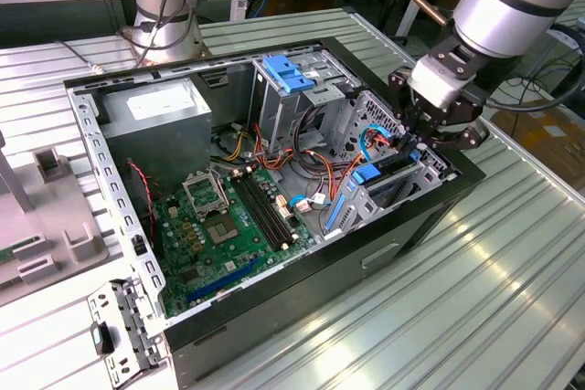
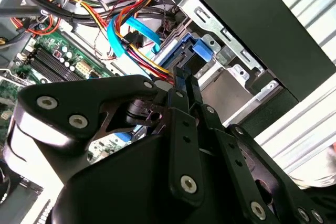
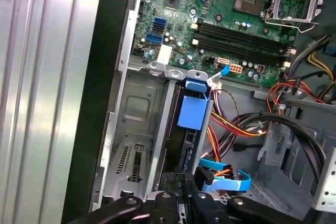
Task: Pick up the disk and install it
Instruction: 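Insert the first disk wire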
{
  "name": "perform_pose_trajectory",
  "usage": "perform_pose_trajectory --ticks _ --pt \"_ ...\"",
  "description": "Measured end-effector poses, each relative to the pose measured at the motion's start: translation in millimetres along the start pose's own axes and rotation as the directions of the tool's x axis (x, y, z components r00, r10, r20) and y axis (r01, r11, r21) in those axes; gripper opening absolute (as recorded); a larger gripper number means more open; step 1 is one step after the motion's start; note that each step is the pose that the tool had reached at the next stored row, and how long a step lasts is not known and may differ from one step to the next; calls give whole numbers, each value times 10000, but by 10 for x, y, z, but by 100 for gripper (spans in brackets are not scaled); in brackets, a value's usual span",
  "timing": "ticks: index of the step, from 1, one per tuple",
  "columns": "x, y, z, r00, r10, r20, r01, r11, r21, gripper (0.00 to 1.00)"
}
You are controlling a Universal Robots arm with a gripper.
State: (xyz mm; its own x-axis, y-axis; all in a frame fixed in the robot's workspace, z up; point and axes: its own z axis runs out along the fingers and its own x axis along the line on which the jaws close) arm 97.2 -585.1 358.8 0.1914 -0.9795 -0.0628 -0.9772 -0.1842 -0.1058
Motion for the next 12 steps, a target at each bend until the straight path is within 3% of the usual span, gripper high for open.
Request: perform_pose_trajectory --ticks 5,12 --pt "-2 3 6 9986 517 -55 -517 9987 34 17" --pt "-4 7 15 9938 1102 -114 -1101 9939 76 17"
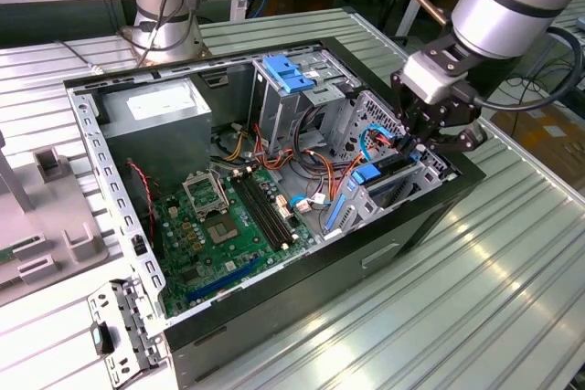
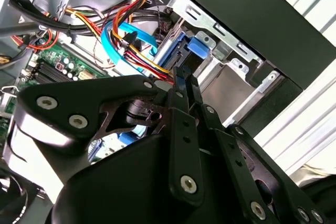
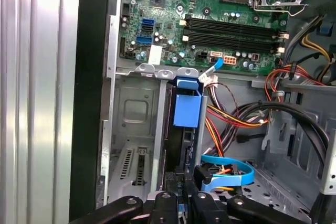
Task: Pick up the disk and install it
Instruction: 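Insert the first disk wire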
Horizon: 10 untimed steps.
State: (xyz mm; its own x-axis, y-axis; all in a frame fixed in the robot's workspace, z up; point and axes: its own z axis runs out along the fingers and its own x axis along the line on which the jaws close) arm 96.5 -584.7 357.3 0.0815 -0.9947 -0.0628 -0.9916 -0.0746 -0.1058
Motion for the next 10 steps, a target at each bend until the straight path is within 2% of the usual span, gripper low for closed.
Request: perform_pose_trajectory --ticks 2,4,6,8,10 --pt "-1 1 2 9999 154 -16 -154 9999 9 17" --pt "-4 4 7 9986 524 -55 -524 9986 34 17" --pt "-8 7 9 9973 724 -78 -724 9974 48 17" --pt "-18 6 12 9970 772 -80 -772 9970 52 17" --pt "-23 6 18 9952 976 -98 -976 9952 67 17"
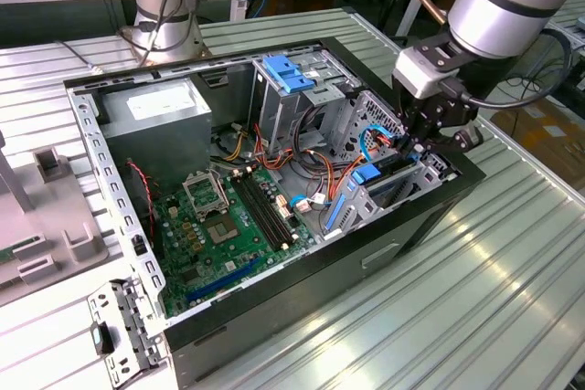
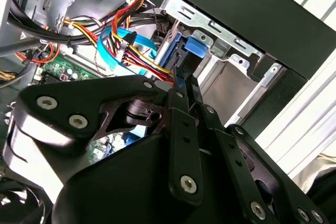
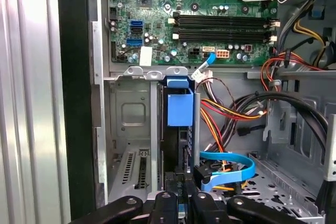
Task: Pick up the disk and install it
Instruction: 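Insert the first disk wire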
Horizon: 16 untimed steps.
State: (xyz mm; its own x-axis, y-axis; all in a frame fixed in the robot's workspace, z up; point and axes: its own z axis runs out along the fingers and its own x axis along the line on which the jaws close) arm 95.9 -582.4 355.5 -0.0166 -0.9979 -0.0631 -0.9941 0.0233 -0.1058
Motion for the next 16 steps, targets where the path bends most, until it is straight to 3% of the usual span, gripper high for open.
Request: perform_pose_trajectory --ticks 3,16 --pt "0 1 6 9986 525 -58 -525 9986 34 17" --pt "-8 3 22 9983 575 -50 -575 9983 37 17"
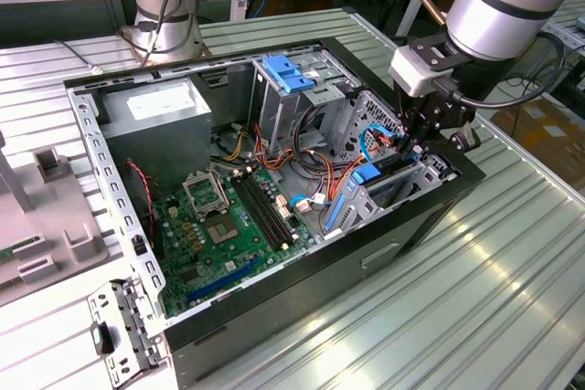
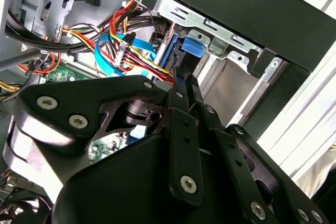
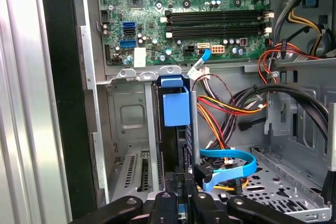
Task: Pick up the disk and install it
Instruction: 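Insert the first disk wire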
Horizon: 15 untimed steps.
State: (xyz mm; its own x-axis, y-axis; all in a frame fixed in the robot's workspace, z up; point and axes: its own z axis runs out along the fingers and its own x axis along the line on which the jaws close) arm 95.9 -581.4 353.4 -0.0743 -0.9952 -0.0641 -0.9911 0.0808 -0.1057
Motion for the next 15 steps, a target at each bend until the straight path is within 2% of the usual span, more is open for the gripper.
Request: perform_pose_trajectory --ticks 7,15 --pt "-44 5 20 10000 1 8 -1 10000 -1 17" --pt "-82 14 70 10000 -2 17 2 10000 -2 17"
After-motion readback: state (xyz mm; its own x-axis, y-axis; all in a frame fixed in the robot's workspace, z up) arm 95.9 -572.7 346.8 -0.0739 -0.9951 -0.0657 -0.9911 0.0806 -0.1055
